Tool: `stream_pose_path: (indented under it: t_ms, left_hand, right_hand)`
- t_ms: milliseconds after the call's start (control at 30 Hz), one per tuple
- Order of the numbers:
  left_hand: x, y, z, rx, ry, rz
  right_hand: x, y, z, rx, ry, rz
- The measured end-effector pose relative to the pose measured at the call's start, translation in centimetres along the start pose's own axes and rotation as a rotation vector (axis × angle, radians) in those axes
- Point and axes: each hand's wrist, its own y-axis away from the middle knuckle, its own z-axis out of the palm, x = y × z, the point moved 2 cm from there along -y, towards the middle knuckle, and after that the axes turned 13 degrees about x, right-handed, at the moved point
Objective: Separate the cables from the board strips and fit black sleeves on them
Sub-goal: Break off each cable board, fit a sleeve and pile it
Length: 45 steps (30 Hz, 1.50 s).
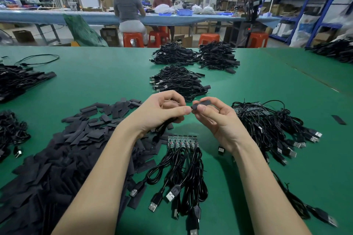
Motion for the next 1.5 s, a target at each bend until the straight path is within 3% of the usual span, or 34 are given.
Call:
stream_pose_path:
  t_ms: [267, 400, 1500]
  left_hand:
    - [-0.4, -0.5, 0.5, 0.132, -0.084, 0.150]
    - [-0.6, -0.6, 0.8, 0.121, -0.094, 0.184]
    - [0.3, -0.1, 1.6, 0.067, -0.252, 0.311]
  right_hand:
    - [0.1, -0.5, -0.9, 0.150, -0.063, 0.046]
    - [0.2, -0.5, -1.0, 0.177, -0.124, 0.082]
    - [0.3, -0.3, -1.1, 0.092, -0.120, 0.147]
